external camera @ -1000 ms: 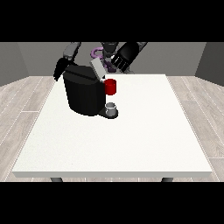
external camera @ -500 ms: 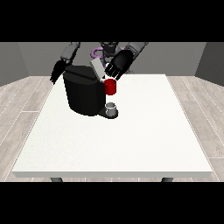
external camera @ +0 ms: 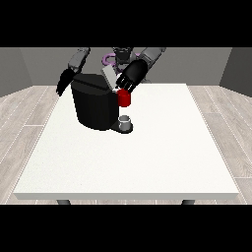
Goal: Insert the coffee pod into the coffee machine and close the lid
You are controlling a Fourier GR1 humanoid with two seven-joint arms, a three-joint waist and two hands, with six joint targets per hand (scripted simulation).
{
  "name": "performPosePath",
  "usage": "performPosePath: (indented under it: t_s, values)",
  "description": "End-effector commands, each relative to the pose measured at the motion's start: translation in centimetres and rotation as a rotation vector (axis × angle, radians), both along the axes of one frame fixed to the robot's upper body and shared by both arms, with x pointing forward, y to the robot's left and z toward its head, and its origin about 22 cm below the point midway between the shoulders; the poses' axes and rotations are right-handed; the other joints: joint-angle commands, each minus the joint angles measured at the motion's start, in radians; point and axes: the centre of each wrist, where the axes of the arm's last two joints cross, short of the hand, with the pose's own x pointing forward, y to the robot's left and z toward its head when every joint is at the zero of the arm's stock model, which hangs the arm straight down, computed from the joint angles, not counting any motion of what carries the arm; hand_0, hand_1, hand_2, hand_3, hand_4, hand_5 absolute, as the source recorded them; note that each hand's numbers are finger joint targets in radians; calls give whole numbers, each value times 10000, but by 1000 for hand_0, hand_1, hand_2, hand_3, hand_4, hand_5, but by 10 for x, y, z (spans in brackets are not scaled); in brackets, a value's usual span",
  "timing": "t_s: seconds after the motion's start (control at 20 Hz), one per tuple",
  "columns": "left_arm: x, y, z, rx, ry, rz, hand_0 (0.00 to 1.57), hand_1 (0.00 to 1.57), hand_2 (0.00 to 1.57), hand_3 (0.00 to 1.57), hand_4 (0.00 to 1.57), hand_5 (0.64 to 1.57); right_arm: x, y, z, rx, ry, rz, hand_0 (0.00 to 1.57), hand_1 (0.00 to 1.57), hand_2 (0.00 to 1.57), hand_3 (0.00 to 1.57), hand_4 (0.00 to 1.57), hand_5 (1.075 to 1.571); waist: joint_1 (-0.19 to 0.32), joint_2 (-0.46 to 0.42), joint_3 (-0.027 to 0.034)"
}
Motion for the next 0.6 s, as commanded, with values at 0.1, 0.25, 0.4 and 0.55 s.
performPosePath:
  t_s: [0.1, 0.25, 0.4, 0.55]
  values:
    - [1, 6, 2, -155, -542, 28, 1192, 1192, 1248, 1202, 420, 1571, 9, 3, 22, 94, -387, -44, 0, 0, 0, 0, 100, 1571, -91, 557, -3]
    - [0, 2, 15, -98, -176, -146, 1166, 1166, 1233, 1193, 421, 1571, -2, -13, -14, 262, -271, -141, 0, 0, 0, 0, 0, 1571, 34, 245, 4]
    - [0, -9, -16, 232, -265, -229, 1216, 1216, 1259, 1200, 417, 1571, -5, -14, -17, -59, 49, -192, 0, 0, 0, 0, 104, 1571, 153, 42, 1]
    - [3, -7, 13, -194, -674, 197, 1225, 1225, 1261, 1206, 376, 1571, 10, 14, 21, 89, -257, -4, 0, 0, 0, 0, 0, 1571, -211, 324, -2]
